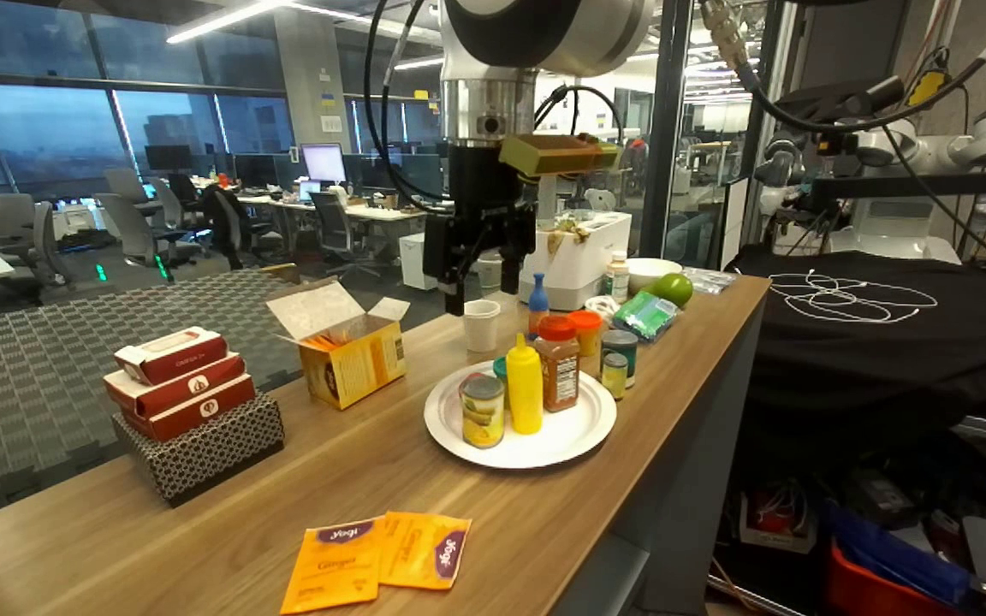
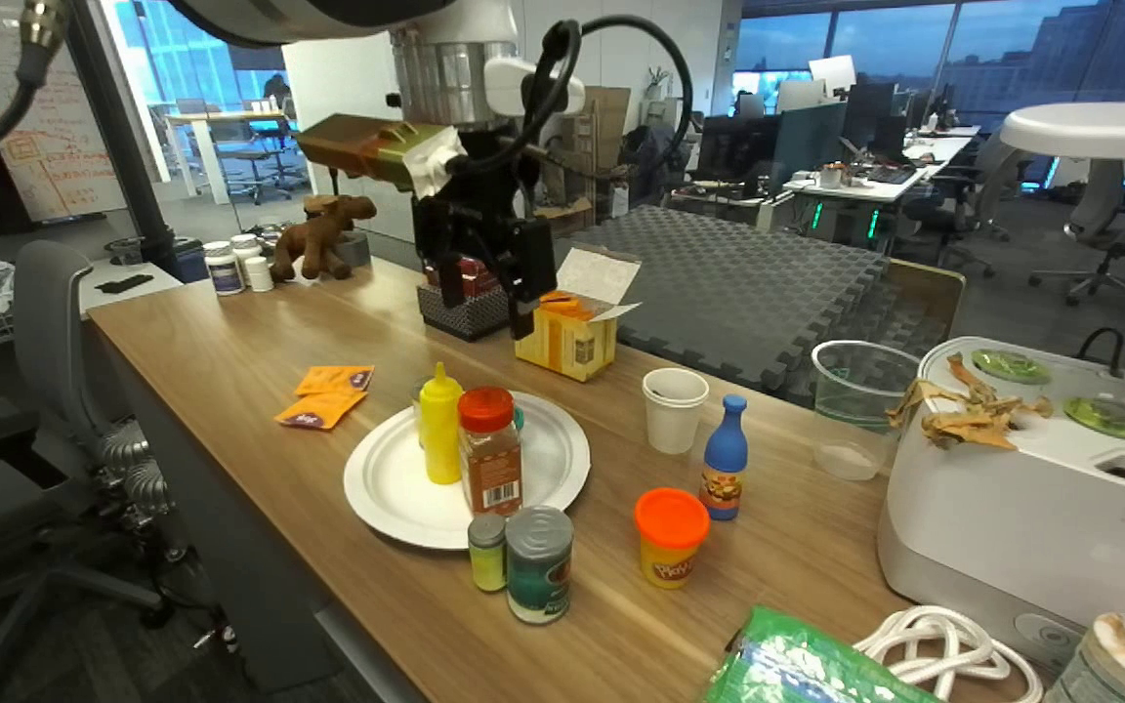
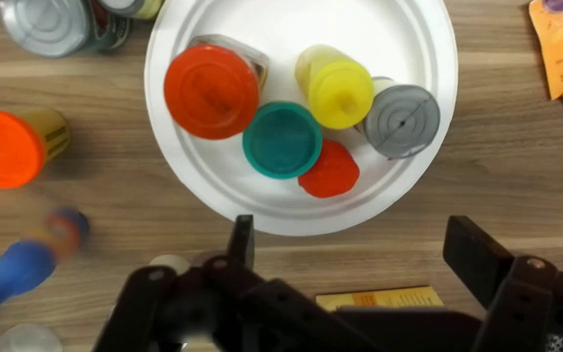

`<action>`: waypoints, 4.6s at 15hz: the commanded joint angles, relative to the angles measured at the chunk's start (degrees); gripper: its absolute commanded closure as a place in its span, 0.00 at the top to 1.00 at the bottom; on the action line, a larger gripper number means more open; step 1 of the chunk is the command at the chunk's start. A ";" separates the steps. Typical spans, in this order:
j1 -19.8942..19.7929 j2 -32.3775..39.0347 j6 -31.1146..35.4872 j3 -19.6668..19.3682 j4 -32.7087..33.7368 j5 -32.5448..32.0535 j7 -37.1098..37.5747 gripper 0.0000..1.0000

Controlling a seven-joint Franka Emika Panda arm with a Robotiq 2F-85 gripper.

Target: Put the containers and strawberry plush toy on the white plate

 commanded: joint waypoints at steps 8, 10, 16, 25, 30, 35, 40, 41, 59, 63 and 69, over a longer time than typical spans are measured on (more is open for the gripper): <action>-2.86 5.08 -5.59 -4.56 9.17 -1.49 5.81 1.00; -4.29 7.44 -4.85 -4.68 11.11 -0.59 5.34 1.00; -6.38 12.04 -6.10 -5.60 16.90 -0.52 6.75 1.00; -7.57 13.74 -6.22 -6.61 20.56 0.04 7.43 1.00; -8.87 17.63 -7.07 -6.50 25.26 1.35 7.68 1.00; -9.67 21.18 -8.80 -6.53 30.51 2.01 8.08 1.00; -10.10 23.76 -11.50 -6.57 34.65 2.39 9.09 0.51; -10.13 24.19 -12.03 -6.57 35.40 2.44 9.16 0.42; -7.97 18.20 -17.20 -7.17 32.83 1.19 18.32 0.11; -5.34 12.02 -19.34 -6.52 28.47 0.91 21.43 0.10; 1.74 0.46 -18.80 -5.96 17.28 -1.74 25.30 0.10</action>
